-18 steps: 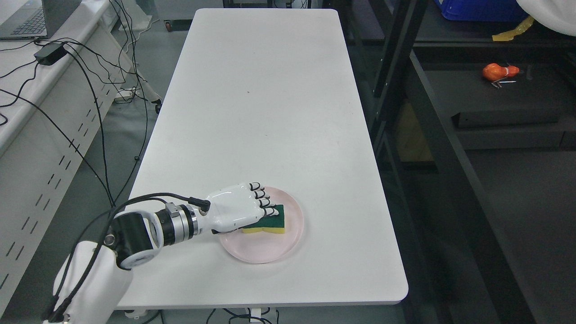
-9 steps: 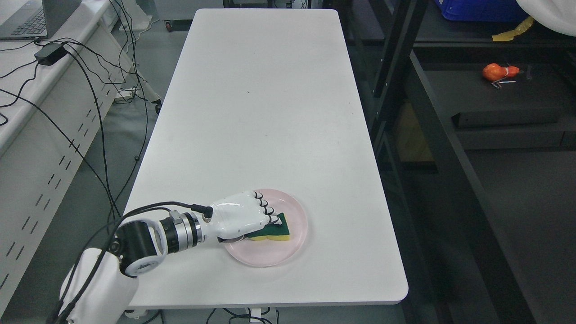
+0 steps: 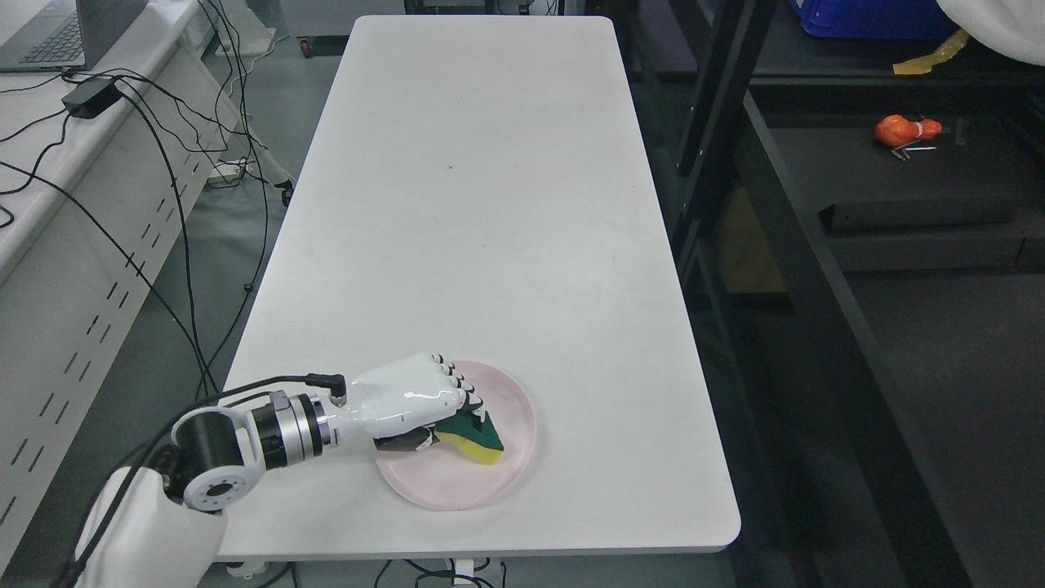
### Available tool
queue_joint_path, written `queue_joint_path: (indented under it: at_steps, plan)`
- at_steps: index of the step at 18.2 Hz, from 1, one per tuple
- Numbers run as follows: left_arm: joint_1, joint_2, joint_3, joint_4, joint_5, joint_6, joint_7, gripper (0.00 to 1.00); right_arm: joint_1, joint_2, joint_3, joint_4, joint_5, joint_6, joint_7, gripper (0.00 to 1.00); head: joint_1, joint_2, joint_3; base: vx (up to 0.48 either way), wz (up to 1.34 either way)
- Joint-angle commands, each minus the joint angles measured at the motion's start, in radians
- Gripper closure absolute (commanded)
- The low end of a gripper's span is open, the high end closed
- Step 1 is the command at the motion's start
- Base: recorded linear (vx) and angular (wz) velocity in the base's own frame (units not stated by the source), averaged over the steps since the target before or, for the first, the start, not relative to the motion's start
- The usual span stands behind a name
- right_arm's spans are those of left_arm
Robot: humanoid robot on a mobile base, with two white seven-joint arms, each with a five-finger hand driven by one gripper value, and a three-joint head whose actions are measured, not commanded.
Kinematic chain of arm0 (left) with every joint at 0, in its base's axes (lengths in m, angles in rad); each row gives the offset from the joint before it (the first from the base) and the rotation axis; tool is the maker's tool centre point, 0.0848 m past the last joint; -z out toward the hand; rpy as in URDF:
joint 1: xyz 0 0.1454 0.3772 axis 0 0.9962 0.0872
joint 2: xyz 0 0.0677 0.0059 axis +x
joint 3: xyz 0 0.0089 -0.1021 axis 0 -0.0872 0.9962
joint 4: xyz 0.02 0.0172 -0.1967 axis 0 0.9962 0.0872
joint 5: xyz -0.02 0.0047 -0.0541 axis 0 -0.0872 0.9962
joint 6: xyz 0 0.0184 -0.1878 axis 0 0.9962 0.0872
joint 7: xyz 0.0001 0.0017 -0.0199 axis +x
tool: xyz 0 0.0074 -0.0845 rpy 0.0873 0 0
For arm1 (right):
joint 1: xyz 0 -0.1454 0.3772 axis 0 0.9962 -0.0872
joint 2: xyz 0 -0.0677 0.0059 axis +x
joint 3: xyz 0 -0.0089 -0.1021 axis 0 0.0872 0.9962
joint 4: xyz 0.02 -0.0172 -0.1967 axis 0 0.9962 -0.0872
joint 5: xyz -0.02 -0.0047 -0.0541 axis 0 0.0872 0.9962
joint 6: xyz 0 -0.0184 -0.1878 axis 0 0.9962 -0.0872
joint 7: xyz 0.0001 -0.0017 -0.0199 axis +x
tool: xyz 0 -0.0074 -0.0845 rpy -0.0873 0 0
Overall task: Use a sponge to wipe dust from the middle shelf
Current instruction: 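Lift the sponge off the plate with the left hand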
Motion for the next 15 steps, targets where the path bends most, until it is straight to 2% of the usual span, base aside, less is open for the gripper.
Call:
queue_joint_path:
  at_steps: [1, 3, 4, 5, 8, 10, 11, 15]
  plan:
    - [-0.009, -0.133, 0.257, 0.021, 0.292, 0.000, -0.005, 1.00, 0.000, -0.017, 0.000, -0.017, 0.000, 0.001, -0.001, 0.00, 0.0000, 0.000, 0.000, 0.000, 0.00]
    - [-0.025, -0.259, 0.322, 0.020, 0.409, 0.000, 0.004, 1.00, 0.000, -0.017, 0.000, -0.017, 0.000, 0.001, -0.001, 0.00, 0.0000, 0.000, 0.000, 0.000, 0.00]
    - [-0.023, -0.278, 0.354, 0.020, 0.455, 0.035, 0.013, 1.00, -0.001, -0.017, 0.000, -0.017, 0.000, 0.001, -0.001, 0.00, 0.0000, 0.000, 0.000, 0.000, 0.00]
    - [-0.019, -0.278, 0.374, 0.015, 0.495, 0.101, 0.054, 1.00, 0.000, -0.017, 0.000, -0.017, 0.000, 0.001, -0.001, 0.00, 0.0000, 0.000, 0.000, 0.000, 0.00]
    - [-0.011, -0.278, 0.365, 0.013, 0.632, 0.358, 0.443, 1.00, 0.000, -0.017, 0.000, -0.017, 0.000, 0.001, -0.001, 0.00, 0.0000, 0.000, 0.000, 0.000, 0.00]
    - [0.000, -0.278, 0.354, 0.010, 0.649, 0.445, 0.643, 1.00, 0.000, -0.017, 0.000, -0.017, 0.000, 0.001, -0.001, 0.00, 0.0000, 0.000, 0.000, 0.000, 0.00]
    - [0.017, -0.278, 0.354, 0.010, 0.655, 0.458, 0.692, 1.00, -0.001, -0.017, 0.000, -0.017, 0.000, 0.001, -0.001, 0.00, 0.0000, 0.000, 0.000, 0.000, 0.00]
    - [0.133, -0.278, 0.359, -0.042, 0.802, 0.497, 0.731, 1.00, 0.000, -0.017, 0.000, -0.017, 0.000, 0.001, -0.001, 0.00, 0.0000, 0.000, 0.000, 0.000, 0.00]
